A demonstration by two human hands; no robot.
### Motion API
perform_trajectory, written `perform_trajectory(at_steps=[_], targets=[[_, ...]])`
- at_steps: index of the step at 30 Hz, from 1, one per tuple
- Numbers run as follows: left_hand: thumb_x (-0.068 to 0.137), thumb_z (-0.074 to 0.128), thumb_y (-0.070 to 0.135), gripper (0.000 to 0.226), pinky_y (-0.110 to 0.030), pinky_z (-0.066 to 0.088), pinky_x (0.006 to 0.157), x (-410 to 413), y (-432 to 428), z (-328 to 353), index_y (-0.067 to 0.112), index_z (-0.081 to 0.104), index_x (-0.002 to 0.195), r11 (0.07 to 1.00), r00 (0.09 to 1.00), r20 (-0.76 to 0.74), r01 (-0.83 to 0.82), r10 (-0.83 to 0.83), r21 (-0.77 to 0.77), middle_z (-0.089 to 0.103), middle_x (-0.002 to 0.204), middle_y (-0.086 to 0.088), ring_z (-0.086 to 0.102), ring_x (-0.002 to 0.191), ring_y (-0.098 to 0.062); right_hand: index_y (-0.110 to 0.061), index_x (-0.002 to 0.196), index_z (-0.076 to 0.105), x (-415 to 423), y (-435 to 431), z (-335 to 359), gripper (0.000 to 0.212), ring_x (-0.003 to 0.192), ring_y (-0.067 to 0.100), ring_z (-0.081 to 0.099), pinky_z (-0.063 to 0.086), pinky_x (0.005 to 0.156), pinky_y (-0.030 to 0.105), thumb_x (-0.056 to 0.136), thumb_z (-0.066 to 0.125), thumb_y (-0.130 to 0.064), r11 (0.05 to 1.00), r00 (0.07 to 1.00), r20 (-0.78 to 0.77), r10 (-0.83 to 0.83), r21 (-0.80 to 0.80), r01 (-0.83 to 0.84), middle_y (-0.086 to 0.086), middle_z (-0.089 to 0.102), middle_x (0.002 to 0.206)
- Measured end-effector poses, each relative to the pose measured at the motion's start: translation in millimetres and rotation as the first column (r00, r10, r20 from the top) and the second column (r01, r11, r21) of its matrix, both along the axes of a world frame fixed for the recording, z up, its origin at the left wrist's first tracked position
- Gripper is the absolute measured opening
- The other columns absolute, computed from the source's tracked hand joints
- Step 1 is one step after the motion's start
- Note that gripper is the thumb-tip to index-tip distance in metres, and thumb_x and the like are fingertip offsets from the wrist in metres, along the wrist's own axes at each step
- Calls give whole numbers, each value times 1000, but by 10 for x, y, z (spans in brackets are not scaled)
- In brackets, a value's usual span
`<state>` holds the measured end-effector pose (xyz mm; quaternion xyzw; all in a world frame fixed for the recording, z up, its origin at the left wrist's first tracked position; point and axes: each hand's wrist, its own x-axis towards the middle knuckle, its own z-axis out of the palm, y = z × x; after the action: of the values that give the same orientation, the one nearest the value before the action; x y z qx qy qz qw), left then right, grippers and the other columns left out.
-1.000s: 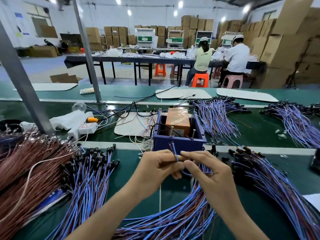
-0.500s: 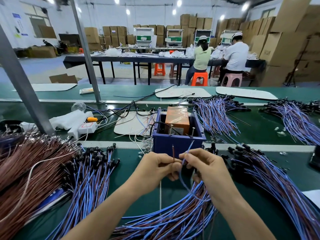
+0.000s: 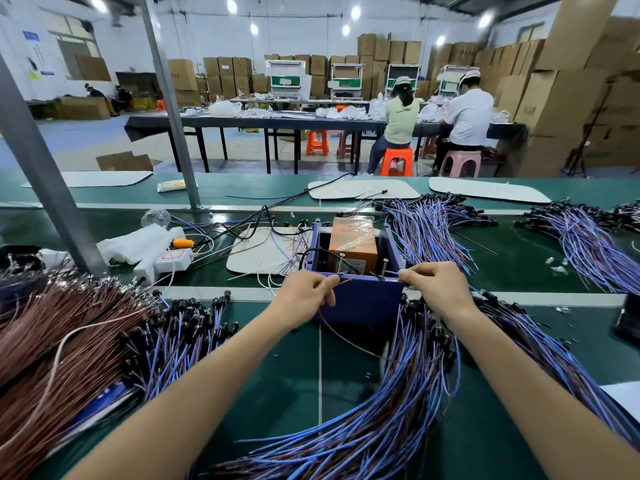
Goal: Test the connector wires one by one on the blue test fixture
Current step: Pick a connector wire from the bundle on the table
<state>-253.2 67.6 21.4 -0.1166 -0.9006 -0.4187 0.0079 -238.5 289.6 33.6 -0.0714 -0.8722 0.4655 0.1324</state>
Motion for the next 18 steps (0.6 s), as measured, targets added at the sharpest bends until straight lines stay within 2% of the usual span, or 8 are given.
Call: perform_trajectory(at_steps=[2, 6, 9, 11, 14, 16, 18], targets=[[98, 49, 32, 46, -23, 35, 51, -34, 6, -26, 9, 66, 63, 1000, 997, -79, -22, 22, 5, 62, 60, -15, 46, 50, -19, -22, 74, 73, -36, 15, -9, 12, 83, 17, 66, 49, 80, 31, 84, 71, -27, 1000, 1000, -8, -3, 18, 3, -3, 71, 75], [96, 54, 31, 43, -24, 34, 53, -43, -22, -80, 13, 63, 58, 996, 975, -210, -81, 74, -25, 52, 47, 6, 46, 44, -9, -20, 75, 73, -58, 35, -19, 12, 81, 18, 65, 49, 81, 33, 84, 71, -26, 999, 1000, -17, -2, 32, 2, -1, 71, 75], [96, 56, 27, 39, -20, 42, 46, -65, -71, -100, 9, 64, 62, 991, 967, -220, -130, 130, 13, 50, 43, 9, 49, 35, -5, -18, 76, 74, -79, 60, -30, 11, 78, 16, 63, 47, 78, 31, 84, 71, -25, 999, 1000, -21, 0, 35, 1, -2, 69, 73], [96, 55, 24, 37, -17, 43, 41, -68, -86, -98, 5, 63, 65, 991, 968, -212, -133, 133, 12, 50, 42, 7, 49, 31, -2, -18, 76, 73, -91, 67, -39, 10, 75, 12, 61, 43, 72, 27, 84, 71, -24, 999, 1000, -19, 17, 33, -16, -7, 67, 70], [97, 54, 23, 39, -23, 47, 47, -82, -94, -97, 0, 63, 67, 991, 965, -233, -130, 121, -25, 52, 43, 2, 52, 32, -2, -18, 78, 73, -98, 42, -64, 9, 72, 4, 60, 40, 63, 20, 84, 71, -25, 999, 999, -19, 51, 17, -51, -11, 66, 69], [97, 53, 23, 39, -25, 49, 51, -100, -105, -97, -1, 63, 67, 990, 961, -246, -140, 128, -30, 57, 46, -4, 57, 36, -7, -17, 78, 74, -103, 23, -74, 9, 73, 7, 60, 42, 66, 20, 84, 72, -25, 997, 997, -28, 73, 7, -73, -9, 67, 71], [97, 52, 23, 40, -27, 51, 53, -108, -123, -105, -1, 62, 66, 987, 957, -256, -152, 136, -43, 62, 51, -11, 61, 41, -14, -18, 77, 74, -104, 25, -79, 9, 78, 12, 63, 45, 74, 26, 83, 72, -25, 996, 996, -31, 85, -7, -85, -5, 69, 74]])
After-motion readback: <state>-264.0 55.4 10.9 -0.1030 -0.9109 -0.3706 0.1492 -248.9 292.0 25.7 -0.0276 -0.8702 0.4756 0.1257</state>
